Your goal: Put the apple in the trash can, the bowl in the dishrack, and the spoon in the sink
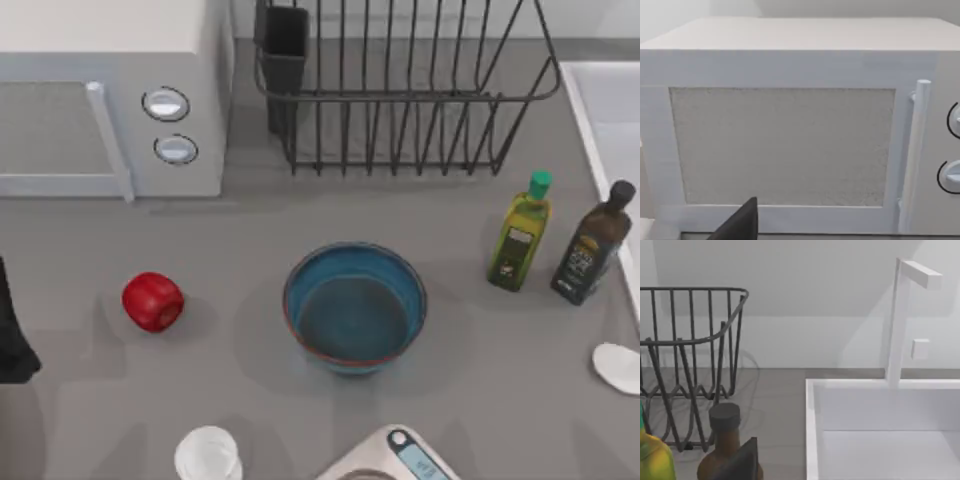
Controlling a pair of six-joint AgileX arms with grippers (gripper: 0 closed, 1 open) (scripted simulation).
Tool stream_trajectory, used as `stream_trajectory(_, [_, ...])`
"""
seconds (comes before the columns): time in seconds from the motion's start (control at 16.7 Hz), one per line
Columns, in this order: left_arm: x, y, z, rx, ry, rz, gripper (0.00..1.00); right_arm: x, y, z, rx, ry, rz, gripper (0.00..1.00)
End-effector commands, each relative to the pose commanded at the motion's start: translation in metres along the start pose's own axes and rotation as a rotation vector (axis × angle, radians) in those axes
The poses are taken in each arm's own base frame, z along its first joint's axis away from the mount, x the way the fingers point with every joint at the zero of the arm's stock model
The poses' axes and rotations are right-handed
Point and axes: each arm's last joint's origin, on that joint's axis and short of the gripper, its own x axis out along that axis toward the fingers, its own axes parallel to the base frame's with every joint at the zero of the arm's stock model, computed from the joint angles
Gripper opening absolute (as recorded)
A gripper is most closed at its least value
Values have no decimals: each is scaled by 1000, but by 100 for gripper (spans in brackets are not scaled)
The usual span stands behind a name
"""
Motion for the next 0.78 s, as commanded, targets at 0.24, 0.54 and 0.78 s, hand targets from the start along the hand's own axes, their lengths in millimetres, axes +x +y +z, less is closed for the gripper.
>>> stream_trajectory(0.24, [0,-1,5,11,29,-9,100,0,0,0,0,0,0,100])
stream_trajectory(0.54, [10,-7,40,83,250,-69,100,0,0,0,0,0,0,100])
stream_trajectory(0.78, [46,-19,77,168,535,-155,100,0,0,0,0,0,0,100])
